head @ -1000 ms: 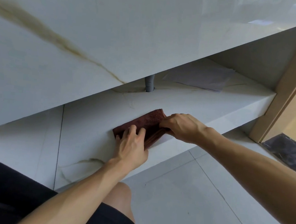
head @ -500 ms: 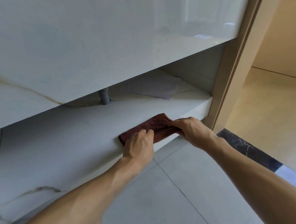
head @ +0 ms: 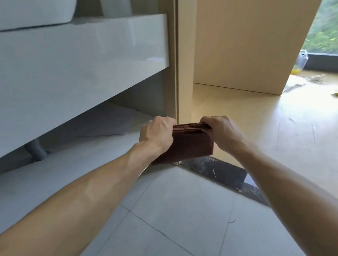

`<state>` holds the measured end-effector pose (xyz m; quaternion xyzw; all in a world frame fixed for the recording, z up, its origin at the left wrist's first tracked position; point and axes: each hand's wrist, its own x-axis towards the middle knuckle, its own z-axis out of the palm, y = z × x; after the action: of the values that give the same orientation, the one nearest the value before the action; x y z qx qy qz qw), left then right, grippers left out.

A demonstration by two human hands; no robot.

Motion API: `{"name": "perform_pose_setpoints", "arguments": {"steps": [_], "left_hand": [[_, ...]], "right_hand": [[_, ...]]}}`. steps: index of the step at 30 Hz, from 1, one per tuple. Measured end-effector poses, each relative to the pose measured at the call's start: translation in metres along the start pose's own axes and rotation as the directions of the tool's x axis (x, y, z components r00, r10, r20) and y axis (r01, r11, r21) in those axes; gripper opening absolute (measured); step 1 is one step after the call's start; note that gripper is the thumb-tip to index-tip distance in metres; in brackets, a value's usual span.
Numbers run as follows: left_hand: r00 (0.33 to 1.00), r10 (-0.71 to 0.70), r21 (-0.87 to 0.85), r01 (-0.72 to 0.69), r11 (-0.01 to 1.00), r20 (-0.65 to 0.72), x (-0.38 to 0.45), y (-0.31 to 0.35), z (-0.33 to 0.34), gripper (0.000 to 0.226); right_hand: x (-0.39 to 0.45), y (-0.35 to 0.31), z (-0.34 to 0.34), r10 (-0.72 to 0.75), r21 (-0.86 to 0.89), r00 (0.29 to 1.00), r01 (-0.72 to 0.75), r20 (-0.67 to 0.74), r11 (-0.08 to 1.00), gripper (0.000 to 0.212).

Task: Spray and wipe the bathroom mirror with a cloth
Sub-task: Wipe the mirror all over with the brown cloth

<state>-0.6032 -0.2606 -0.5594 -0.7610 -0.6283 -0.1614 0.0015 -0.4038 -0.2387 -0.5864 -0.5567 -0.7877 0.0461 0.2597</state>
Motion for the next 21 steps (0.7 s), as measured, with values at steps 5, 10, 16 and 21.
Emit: {"name": "perform_pose_setpoints", "arguments": {"steps": [5,10,16,21], "left_hand": [[0.994,0.057,-0.085,-0.065,0.994,-0.095,0.033,0.034,-0.052,0.022],[0.991,0.082,-0.226,-0.105,0.968,-0.11,0.076,0.05,-0.147,0.012],[0.995,0.064,-0.265,-0.083,0.961,-0.081,0.125,0.052,-0.312,0.009],[0.988,-0.039,-0.252,0.0,0.968,-0.149,0.155,0.031,-0.467,0.004]], "right_hand": [[0.026,0.002,-0.074,0.038,-0.059,0.988,-0.047,-0.148,0.997,0.009],[0.075,-0.028,-0.158,0.07,0.016,0.965,-0.068,-0.254,0.998,0.007],[0.161,-0.097,-0.271,0.059,0.094,0.966,-0.036,-0.253,0.995,0.008],[0.25,-0.186,-0.377,-0.042,0.127,0.971,0.073,-0.236,0.989,0.008]]}}
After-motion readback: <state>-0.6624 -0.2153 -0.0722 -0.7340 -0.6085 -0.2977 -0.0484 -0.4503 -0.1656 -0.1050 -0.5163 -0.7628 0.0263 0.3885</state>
